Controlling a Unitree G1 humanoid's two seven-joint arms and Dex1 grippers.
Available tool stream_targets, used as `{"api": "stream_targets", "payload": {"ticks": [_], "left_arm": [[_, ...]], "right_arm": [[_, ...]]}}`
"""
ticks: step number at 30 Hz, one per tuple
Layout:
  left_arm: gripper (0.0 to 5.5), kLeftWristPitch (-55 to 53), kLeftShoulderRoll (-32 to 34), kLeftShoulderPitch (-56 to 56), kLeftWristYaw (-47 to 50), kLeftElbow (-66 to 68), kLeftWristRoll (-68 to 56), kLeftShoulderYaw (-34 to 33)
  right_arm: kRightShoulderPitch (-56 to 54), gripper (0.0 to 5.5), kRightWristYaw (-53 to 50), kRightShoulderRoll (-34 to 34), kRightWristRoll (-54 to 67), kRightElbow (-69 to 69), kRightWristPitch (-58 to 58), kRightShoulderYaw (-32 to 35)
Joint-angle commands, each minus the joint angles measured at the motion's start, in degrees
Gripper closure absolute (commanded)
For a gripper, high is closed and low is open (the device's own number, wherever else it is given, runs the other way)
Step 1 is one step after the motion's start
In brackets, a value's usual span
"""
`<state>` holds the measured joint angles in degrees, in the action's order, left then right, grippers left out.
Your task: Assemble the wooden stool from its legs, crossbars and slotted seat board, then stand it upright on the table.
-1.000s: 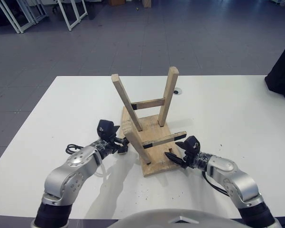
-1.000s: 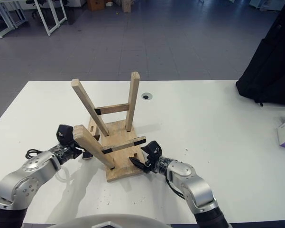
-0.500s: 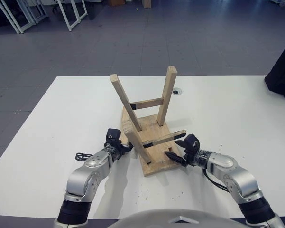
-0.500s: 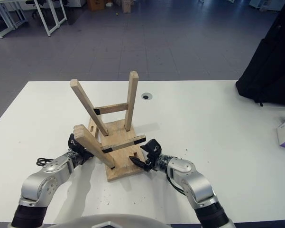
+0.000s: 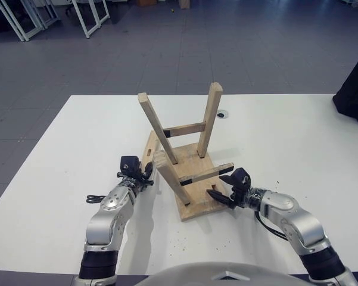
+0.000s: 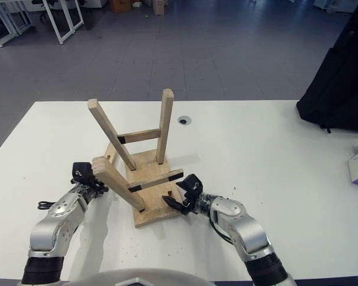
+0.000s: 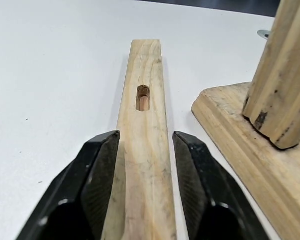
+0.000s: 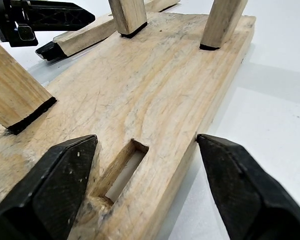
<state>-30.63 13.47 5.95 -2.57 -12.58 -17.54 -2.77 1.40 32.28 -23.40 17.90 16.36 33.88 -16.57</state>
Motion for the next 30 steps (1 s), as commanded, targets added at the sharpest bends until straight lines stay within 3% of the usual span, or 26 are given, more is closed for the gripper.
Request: {"api": "stream_targets", "payload": {"ticks": [1,6,13,19,26,30], "left_arm": [[4.21,0.71,0.23,-0.08,-0.63,2.98,1.86,-1.12],[4.49,1.13,0.88,-0.01,-2.28,3.72,3.43,-0.51],[3.43,2.18,0.43,-0.03,-4.35,0.91,3.74,-0.27],[2.43,1.41,0.67,-0.29,-4.43,2.01,5.31,-0.29],[2.43,-1.20,0.76,0.06,-5.19,3.46,6.16,0.53],[2.99,-3.92,-0.20,0.03,-5.49,2.85,3.96,-1.37]], "right_arm": [[-0.47,1.82,-0.75,-1.44,-0.15,1.08,3.88,1.98],[-0.56,1.82,-0.79,-1.03,-0.07,2.56,5.42,2.52],[-0.73,1.82,-1.30,-0.28,-0.11,3.56,6.26,2.10],[-1.35,1.82,1.81,-0.39,6.83,7.54,8.66,7.27],[-1.60,1.82,5.08,-4.46,12.12,5.53,9.92,15.27],[-1.92,1.82,4.44,-4.34,12.23,4.04,9.56,16.09]]}}
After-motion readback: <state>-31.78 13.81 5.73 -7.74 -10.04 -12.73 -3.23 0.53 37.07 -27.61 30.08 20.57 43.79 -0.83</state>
